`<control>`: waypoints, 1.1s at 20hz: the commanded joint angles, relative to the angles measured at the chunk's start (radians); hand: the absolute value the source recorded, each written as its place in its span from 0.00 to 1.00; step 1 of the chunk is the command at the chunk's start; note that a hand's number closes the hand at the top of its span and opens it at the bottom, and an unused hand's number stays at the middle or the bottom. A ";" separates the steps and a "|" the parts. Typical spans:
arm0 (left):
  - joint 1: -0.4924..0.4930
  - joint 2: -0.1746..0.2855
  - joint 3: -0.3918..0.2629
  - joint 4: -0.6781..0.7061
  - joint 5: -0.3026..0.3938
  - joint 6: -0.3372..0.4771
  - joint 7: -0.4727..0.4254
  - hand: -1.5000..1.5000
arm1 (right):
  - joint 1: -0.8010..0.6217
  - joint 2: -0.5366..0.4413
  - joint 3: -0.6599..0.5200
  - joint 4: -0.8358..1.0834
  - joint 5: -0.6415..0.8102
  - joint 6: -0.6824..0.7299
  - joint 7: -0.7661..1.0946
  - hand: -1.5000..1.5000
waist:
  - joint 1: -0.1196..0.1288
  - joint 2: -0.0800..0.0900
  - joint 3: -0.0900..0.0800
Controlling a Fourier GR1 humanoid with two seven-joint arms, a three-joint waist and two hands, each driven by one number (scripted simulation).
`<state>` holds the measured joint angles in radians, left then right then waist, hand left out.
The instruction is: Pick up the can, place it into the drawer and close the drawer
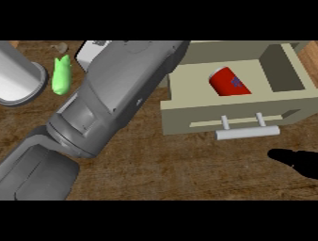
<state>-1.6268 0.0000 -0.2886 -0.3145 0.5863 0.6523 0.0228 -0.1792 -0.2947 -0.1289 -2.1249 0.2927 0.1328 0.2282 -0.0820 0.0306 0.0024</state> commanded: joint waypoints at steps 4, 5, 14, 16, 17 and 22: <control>-0.017 0.000 0.010 0.028 0.011 -0.006 -0.036 0.00 | -0.068 -0.035 0.121 0.176 0.258 -0.048 -0.100 0.00 | 0.042 -0.005 0.000; -0.026 0.000 0.007 0.031 0.001 -0.002 -0.051 0.00 | -0.093 -0.033 0.126 0.229 0.282 -0.064 -0.110 0.00 | 0.050 -0.005 0.000; -0.017 0.006 0.015 0.039 -0.009 -0.047 -0.027 0.00 | -0.250 -0.026 0.219 0.607 0.512 -0.174 -0.198 0.00 | 0.088 -0.015 -0.001; -0.014 0.010 0.025 0.024 -0.007 -0.050 -0.028 0.00 | -0.267 0.024 0.287 0.673 0.608 -0.239 -0.188 0.00 | 0.093 -0.017 -0.002; -0.017 0.017 0.024 0.018 -0.010 -0.045 -0.016 0.00 | -0.267 0.028 0.282 0.732 0.623 -0.279 -0.223 0.00 | 0.097 -0.019 -0.001; 0.013 0.050 0.027 0.015 -0.035 -0.039 -0.011 0.00 | -0.354 0.075 0.270 0.952 0.673 -0.398 -0.286 0.00 | 0.093 -0.018 -0.001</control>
<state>-1.6372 0.0354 -0.2650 -0.2990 0.5681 0.6072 0.0194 -0.4861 -0.2386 0.1393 -1.3251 0.9139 -0.1854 -0.0054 0.0126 0.0122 0.0011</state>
